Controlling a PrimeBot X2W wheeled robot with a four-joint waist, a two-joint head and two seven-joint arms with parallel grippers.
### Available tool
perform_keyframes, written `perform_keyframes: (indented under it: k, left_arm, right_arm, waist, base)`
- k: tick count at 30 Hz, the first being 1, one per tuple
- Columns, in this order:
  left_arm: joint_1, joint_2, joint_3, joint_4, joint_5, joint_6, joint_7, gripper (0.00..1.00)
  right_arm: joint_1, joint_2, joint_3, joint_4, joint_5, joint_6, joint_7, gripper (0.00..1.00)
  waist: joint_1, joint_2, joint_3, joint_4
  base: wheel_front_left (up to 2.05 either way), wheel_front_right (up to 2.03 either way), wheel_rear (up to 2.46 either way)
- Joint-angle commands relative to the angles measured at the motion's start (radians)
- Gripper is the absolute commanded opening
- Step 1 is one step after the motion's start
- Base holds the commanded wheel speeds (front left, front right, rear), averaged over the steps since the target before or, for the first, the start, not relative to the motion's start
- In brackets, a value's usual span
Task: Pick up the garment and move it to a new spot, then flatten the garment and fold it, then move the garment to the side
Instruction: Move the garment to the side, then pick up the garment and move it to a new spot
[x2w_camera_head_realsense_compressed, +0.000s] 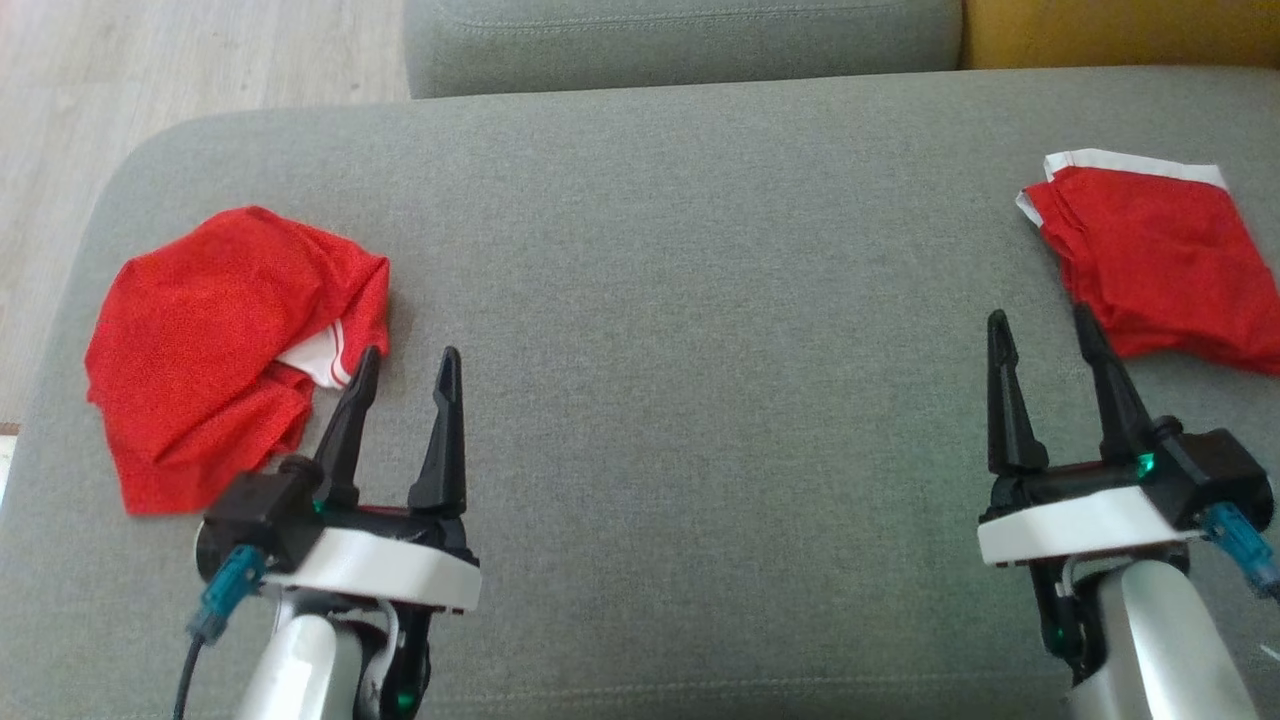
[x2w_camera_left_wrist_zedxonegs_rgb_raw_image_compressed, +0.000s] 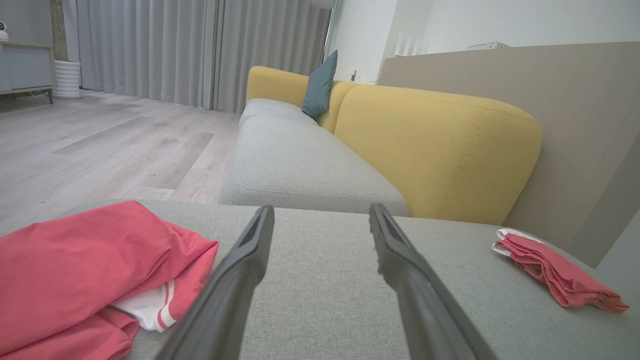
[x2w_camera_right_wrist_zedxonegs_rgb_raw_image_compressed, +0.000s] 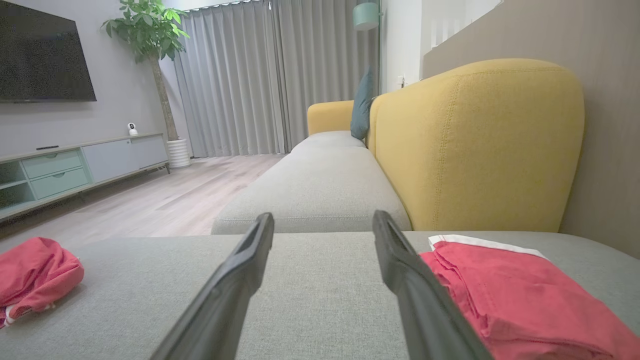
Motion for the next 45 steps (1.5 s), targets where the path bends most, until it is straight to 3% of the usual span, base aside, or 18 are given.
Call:
perform_keyframes:
  k: [1,15,22,45]
  left_arm:
    - [-0.021,0.009,0.031,-0.042,0.003,0.007,-0.005,1.0]
    - [-0.023,0.009,0.019,-0.041,0.004,0.015,-0.005,1.0]
    - [-0.033,0.009,0.02,-0.04,-0.001,0.018,-0.005,1.0]
    - [-0.013,0.009,0.068,-0.045,-0.008,0.039,-0.005,1.0]
  right_arm:
    - [-0.005,0.001,0.018,-0.043,0.007,0.003,-0.013,1.0]
    - [0.004,0.001,0.024,-0.056,0.011,0.003,-0.013,1.0]
    - [0.007,0.001,0.028,-0.055,0.006,0.003,-0.013,1.0]
    - [0.024,0.001,0.083,-0.024,-0.012,0.003,-0.014,1.0]
  waist:
    - [0.0001,-0.0001,0.0,0.0]
    - [0.0001,-0.0001,0.005,0.002]
    - [0.0001,-0.0001,0.003,0.035]
    - [0.0001,-0.0001,-0.004,0.381]
  base:
    - [0.0,0.0,0.0]
    - [0.0,0.0,0.0]
    - [0.0,0.0,0.0]
    - [0.0,0.0,0.0]
